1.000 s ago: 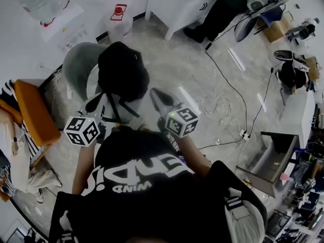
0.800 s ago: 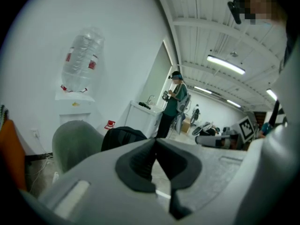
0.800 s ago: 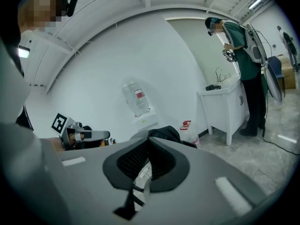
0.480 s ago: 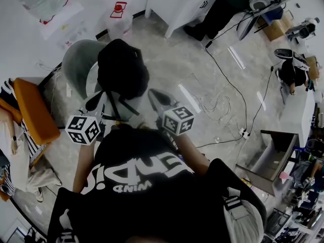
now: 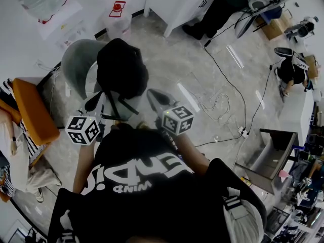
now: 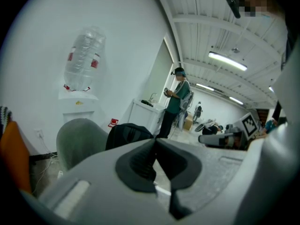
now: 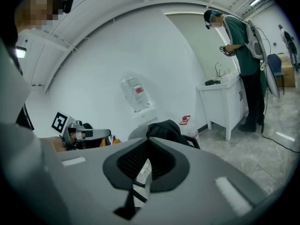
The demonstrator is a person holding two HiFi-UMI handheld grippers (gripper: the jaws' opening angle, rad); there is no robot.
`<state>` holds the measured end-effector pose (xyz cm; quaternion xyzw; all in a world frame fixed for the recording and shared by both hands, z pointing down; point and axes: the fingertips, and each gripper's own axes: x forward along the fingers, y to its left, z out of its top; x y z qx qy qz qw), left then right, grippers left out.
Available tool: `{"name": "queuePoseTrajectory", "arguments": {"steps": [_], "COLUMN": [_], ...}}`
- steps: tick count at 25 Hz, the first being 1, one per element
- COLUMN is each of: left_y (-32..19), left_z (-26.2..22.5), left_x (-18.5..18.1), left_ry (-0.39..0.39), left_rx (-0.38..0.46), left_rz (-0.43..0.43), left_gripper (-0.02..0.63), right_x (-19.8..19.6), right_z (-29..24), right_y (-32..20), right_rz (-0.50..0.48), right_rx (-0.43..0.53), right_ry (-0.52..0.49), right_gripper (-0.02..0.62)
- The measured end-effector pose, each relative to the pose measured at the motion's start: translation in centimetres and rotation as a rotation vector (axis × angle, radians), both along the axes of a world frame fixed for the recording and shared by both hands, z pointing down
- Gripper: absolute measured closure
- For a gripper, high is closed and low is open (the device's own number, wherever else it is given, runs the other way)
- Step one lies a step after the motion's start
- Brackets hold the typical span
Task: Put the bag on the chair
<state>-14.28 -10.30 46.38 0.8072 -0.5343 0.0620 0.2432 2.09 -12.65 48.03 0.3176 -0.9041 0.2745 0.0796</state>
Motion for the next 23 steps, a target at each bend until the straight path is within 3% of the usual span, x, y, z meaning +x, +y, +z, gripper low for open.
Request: {"name": "queuePoseTrajectory", "arguments": {"steps": [23], "left_y": [0.0], "left_z": [1.8], "left_x": [-0.2], "left_ry": [0.015], "left_rx": [-0.048], "left_rz": [0.016], "left_gripper": [0.604], "right_x": [-1.3], "right_z": [0.6], "right_y": [0.0], "right_rz": [-0.025], "right_rx": [-0.027], "right_ry": [-0.004], "right_gripper": [0.595]}}
